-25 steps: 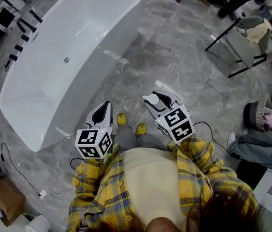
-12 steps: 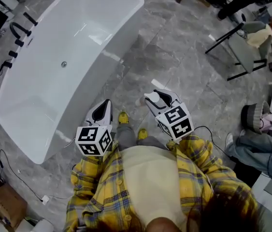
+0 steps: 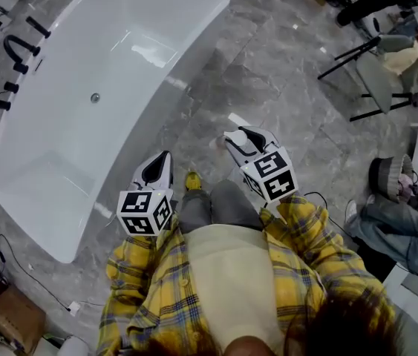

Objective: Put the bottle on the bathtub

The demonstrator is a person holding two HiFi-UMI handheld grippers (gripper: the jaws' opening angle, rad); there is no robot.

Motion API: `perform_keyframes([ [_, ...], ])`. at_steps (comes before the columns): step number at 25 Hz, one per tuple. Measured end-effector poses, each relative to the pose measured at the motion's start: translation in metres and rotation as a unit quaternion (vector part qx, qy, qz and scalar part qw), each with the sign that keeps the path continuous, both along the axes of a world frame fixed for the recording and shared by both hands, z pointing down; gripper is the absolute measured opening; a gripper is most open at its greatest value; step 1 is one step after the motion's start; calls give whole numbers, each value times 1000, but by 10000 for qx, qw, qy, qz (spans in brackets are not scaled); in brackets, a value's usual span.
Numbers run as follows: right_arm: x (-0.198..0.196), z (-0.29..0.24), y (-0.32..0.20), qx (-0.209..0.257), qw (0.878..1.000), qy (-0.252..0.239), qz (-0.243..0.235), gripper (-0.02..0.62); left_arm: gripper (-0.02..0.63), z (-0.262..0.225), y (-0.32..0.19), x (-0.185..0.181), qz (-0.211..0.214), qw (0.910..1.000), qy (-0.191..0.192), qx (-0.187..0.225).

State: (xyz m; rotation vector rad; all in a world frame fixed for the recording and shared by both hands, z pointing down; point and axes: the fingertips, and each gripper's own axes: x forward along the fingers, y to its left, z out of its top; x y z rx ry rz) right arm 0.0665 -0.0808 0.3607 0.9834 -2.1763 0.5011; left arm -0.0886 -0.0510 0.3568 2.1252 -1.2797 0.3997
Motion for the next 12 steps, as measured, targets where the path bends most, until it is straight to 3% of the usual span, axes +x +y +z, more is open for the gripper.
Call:
perform_keyframes([
  [12, -5, 66, -57, -411, 9987, -17, -293, 173, 6, 56, -44, -1, -493, 9980, -35, -384],
])
